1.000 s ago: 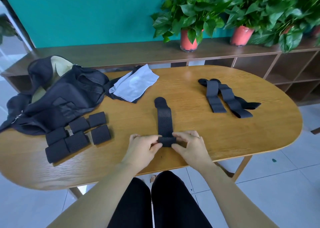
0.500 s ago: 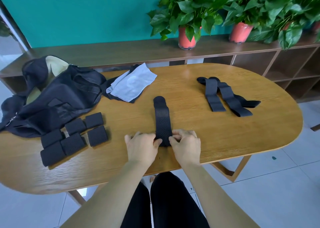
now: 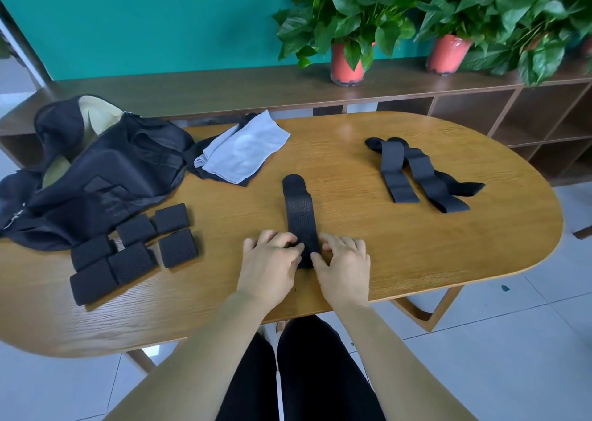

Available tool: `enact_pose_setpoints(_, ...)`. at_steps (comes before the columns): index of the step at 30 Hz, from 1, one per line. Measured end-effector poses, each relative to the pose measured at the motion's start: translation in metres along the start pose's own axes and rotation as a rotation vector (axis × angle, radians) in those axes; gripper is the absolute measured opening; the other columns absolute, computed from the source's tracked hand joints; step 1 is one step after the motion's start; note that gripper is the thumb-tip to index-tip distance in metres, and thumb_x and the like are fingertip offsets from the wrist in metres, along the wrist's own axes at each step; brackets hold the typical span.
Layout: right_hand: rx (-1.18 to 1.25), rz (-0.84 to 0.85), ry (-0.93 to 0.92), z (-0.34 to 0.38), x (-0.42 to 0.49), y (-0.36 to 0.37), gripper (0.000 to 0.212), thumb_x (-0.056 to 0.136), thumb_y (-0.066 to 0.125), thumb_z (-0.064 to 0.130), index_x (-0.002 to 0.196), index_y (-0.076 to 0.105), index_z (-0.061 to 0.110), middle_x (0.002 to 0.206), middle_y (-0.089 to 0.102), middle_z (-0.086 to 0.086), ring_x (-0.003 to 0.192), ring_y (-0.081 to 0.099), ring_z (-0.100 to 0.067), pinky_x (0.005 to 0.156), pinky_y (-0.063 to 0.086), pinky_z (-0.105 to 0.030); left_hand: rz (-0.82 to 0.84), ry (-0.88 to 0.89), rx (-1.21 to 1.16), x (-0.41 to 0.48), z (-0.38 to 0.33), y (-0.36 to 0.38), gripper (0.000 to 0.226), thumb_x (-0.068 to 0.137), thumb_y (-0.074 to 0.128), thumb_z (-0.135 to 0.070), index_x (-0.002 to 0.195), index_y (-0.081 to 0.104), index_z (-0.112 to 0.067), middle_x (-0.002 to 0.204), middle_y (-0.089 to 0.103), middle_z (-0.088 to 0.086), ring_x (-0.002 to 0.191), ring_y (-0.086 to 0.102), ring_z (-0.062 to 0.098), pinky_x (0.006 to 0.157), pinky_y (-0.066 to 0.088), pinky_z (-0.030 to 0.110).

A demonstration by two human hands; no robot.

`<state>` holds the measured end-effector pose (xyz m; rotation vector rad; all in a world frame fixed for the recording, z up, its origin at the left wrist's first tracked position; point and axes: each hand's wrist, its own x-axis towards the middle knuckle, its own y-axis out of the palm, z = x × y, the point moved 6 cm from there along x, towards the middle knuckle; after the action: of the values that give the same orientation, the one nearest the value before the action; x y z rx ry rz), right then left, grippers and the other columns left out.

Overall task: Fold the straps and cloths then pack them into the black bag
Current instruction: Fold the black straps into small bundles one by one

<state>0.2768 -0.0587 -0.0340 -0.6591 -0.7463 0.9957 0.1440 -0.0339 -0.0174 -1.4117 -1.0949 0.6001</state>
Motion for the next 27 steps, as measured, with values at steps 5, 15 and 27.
enact_pose_setpoints(5,-0.026,0.047,-0.096,0.004,-0.004,0.001,0.038,0.086,0.059,0.027,0.122,0.064,0.018,0.125,0.055,0.003,0.118,0.040,-0.021,0.089,0.034,-0.034,0.162,0.066,0.015,-0.001,0.005,0.000,0.048,0.093,0.046,-0.054,0.137,0.048,-0.036,0.142,0.042,-0.020,0.132,0.027,0.008,0.093,0.016,0.034)
enact_pose_setpoints(15,0.216,0.130,-0.196,0.005,-0.030,-0.016,0.026,0.087,0.063,0.015,0.112,0.070,0.016,0.093,0.058,0.018,0.107,0.052,-0.014,0.092,0.044,-0.034,0.159,0.013,-0.252,-0.024,0.019,-0.015,0.041,0.097,0.038,-0.052,0.129,0.056,-0.035,0.115,0.063,-0.015,0.118,0.044,0.003,0.095,0.015,0.032)
enact_pose_setpoints(27,0.182,0.012,0.099,0.006,-0.016,-0.008,0.017,0.092,0.059,0.027,0.098,0.073,0.020,0.088,0.067,0.003,0.102,0.047,-0.016,0.067,0.037,-0.025,-0.021,-0.270,-0.390,-0.013,0.016,-0.011,0.033,0.094,0.057,-0.023,0.126,0.060,-0.013,0.106,0.070,0.001,0.096,0.065,0.018,0.083,0.052,0.031)
